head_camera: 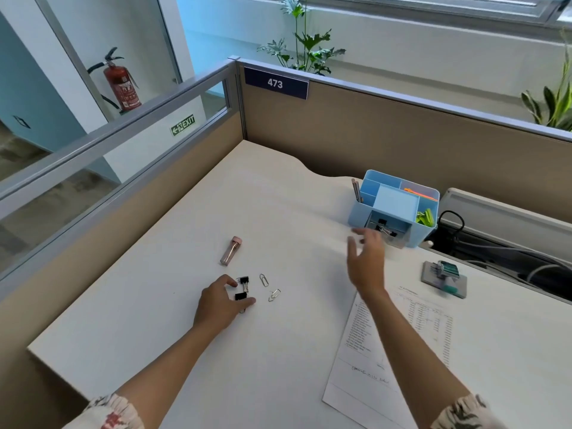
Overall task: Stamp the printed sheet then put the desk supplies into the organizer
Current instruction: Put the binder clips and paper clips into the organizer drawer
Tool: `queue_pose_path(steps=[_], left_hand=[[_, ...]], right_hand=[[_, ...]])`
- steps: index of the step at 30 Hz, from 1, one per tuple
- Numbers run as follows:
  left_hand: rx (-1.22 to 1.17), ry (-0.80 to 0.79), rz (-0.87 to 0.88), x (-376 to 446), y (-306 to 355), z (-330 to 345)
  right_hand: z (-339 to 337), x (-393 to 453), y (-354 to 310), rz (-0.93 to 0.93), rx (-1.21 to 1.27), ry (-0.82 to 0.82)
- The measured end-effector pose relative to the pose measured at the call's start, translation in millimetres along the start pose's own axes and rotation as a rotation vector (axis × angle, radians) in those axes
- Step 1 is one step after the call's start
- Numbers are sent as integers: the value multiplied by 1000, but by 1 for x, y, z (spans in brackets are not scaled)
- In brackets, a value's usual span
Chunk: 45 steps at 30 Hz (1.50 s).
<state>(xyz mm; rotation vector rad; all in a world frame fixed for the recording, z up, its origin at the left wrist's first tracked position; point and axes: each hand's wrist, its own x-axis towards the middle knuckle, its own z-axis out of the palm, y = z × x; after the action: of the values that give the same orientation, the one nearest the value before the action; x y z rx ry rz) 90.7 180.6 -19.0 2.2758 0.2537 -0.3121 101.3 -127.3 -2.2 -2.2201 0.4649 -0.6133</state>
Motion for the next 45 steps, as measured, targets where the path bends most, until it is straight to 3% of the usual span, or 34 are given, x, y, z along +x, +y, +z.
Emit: queue_pose_path(steps=[6,9,14,17,23,30,38,40,45], left_hand=[[36,105,-81,2,-4,-1],[32,86,-130,1,-6,-1],[5,59,-152,1,-7,1],[-13,44,-163,2,-8,-1],[-94,-11,-200,2,-9,-2],[-113,-64,-181,0,-3,-2],[-230,-63,-139,5,12,9],[-329,-99,-148,7,19,13],[-535,-167,-160,5,39,24]], right_hand=[[59,-48,-22,-164,88,-280],[86,-66,-39,-223,113,-448],[117,-83,-63,-378,0,-727],[127,-89,-65,-449,-82,-801],[123,-84,-54,-509,-148,-790],[100,-72,-41,-376,-133,-754],[78,-75,-19,-372,-167,-691],[71,-75,-15,-281,-87,-656],[54,-75,-10,179,249,-433]])
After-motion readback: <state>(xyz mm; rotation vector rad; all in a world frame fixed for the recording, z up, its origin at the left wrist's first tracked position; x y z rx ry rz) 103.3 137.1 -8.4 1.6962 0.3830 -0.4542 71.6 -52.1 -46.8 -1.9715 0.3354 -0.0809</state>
